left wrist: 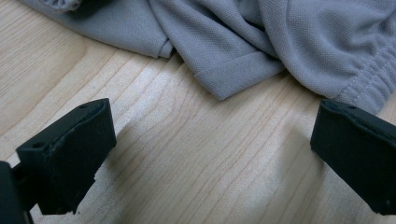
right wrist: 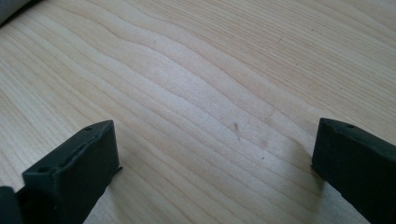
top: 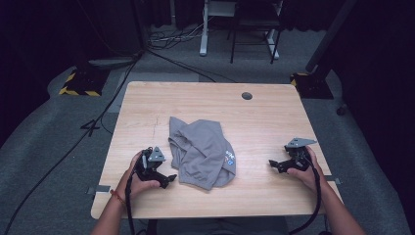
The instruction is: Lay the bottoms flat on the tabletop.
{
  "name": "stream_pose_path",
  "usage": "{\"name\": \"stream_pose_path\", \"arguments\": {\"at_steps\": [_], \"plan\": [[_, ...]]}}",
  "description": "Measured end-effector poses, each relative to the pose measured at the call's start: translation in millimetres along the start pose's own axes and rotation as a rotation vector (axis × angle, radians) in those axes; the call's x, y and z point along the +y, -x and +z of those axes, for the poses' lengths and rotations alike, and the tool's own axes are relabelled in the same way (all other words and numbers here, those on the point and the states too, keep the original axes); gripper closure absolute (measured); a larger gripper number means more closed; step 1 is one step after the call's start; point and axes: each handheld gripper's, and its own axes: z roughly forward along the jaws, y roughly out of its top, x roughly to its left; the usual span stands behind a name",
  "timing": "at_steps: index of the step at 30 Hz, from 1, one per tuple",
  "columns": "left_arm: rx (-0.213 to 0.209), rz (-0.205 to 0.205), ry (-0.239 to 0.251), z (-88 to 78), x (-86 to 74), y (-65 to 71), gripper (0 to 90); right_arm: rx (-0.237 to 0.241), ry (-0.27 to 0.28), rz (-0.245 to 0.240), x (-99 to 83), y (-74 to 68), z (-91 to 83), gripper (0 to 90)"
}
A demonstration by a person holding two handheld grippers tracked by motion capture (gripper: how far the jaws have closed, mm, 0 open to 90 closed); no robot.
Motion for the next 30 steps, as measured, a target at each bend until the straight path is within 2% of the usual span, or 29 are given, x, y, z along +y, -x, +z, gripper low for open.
{"name": "stream_pose_path", "arguments": {"at_steps": [11, 12, 13, 14, 15, 16, 17, 18, 19, 20, 21, 22, 23, 24, 25, 27, 28, 29, 30], "plan": [[0.015, -0.016, 0.005, -2.6, -3.5, 3.6, 0.6, -0.014, -0.008, 0.012, 3.0, 0.2, 1.9, 0.7], [0.017, -0.016, 0.004, -3.4, -4.3, 3.8, 0.7, -0.011, -0.012, 0.012, 4.3, -0.1, 2.5, 2.9], [0.018, -0.026, 0.005, -4.0, -5.2, 4.7, 0.7, 0.004, -0.001, 0.005, 7.6, -2.2, 3.5, 12.6], [0.021, -0.026, 0.004, -4.5, -5.6, 4.7, 0.7, 0.004, -0.001, 0.005, 7.6, -2.2, 3.5, 12.6], [0.025, -0.03, 0.004, -4.8, -6.0, 5.0, 0.7, 0.012, 0.017, -0.015, 11.6, -7.7, 0.8, 24.9], [0.025, -0.03, 0.004, -4.8, -6.0, 5.0, 0.7, 0.012, 0.017, -0.015, 11.6, -7.7, 0.8, 24.9], [0.025, -0.031, 0.003, -4.8, -6.0, 5.1, 0.7, 0.035, 0.032, -0.022, 14.0, -12.6, -2.1, 18.3], [0.025, -0.031, 0.003, -4.8, -6.0, 5.1, 0.6, 0.064, 0.071, -0.047, 22.1, -27.8, -9.3, 20.1], [0.025, -0.03, 0.005, -4.7, -6.0, 4.9, 0.6, 0.064, 0.071, -0.047, 22.1, -27.8, -9.3, 20.1], [0.025, -0.032, 0.003, -4.8, -6.0, 5.1, 0.6, 0.091, 0.094, -0.06, 27.3, -36.7, -12.7, 21.1], [0.025, -0.032, 0.003, -4.8, -6.0, 5.0, 0.6, 0.132, 0.121, -0.119, 37.8, -58.1, -16.4, 23.6], [0.025, -0.032, 0.003, -4.8, -6.0, 5.0, 0.6, 0.132, 0.121, -0.119, 37.8, -58.1, -16.4, 23.6], [0.025, -0.033, 0.003, -4.8, -6.0, 5.1, 0.6, 0.173, 0.133, -0.184, 46.0, -80.6, -15.2, 25.1], [0.026, -0.034, 0.003, -4.8, -6.0, 5.3, 0.6, 0.198, 0.129, -0.212, 49.0, -91.1, -12.7, 26.5], [0.026, -0.034, 0.003, -4.8, -6.0, 5.3, 0.6, 0.198, 0.129, -0.212, 49.0, -91.1, -12.7, 26.5], [0.026, -0.038, 0.004, -4.7, -6.1, 5.5, 0.6, 0.246, 0.121, -0.265, 53.4, -109.3, -7.2, 29.3], [0.026, -0.037, 0.004, -4.7, -6.1, 5.5, 0.6, 0.302, 0.101, -0.307, 56.2, -123.5, -2.6, 34.2], [0.026, -0.037, 0.003, -4.7, -6.1, 5.5, 0.6, 0.316, 0.1, -0.323, 57.2, -129.4, -0.9, 34.3], [0.027, -0.037, 0.003, -4.7, -6.1, 5.5, 0.6, 0.316, 0.1, -0.323, 57.2, -129.4, -0.9, 34.3]]}}
